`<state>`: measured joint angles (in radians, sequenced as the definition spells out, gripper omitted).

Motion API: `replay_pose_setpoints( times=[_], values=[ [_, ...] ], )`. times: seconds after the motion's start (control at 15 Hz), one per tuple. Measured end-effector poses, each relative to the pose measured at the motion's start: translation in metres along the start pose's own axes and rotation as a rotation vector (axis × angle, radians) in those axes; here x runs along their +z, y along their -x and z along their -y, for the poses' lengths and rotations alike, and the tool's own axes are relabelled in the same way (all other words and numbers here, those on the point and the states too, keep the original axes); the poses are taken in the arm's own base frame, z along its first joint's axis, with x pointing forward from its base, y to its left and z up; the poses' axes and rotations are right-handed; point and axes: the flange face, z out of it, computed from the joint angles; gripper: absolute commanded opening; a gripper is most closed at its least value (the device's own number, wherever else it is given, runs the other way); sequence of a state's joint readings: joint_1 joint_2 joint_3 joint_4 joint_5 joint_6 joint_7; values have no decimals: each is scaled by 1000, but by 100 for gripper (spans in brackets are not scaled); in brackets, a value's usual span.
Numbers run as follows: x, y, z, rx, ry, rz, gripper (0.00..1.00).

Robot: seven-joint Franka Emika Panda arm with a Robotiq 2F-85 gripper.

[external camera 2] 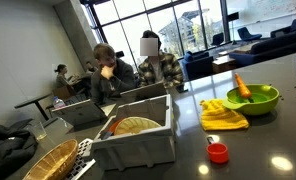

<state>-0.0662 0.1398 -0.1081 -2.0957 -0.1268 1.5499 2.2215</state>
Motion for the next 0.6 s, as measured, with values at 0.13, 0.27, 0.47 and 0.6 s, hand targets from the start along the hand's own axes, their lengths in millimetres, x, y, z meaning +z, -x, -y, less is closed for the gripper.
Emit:
replay_pose_setpoints(
  times=[0.13, 0.27, 0.47, 0.6],
  values=[
    [-6, 4, 1, 15, -21, 12, 1],
    [-9, 8, 3, 25, -32, 16, 1],
    [-7, 12, 6, 42, -31, 12, 1],
    [-3, 13, 9, 61, -19, 2, 1]
  ],
)
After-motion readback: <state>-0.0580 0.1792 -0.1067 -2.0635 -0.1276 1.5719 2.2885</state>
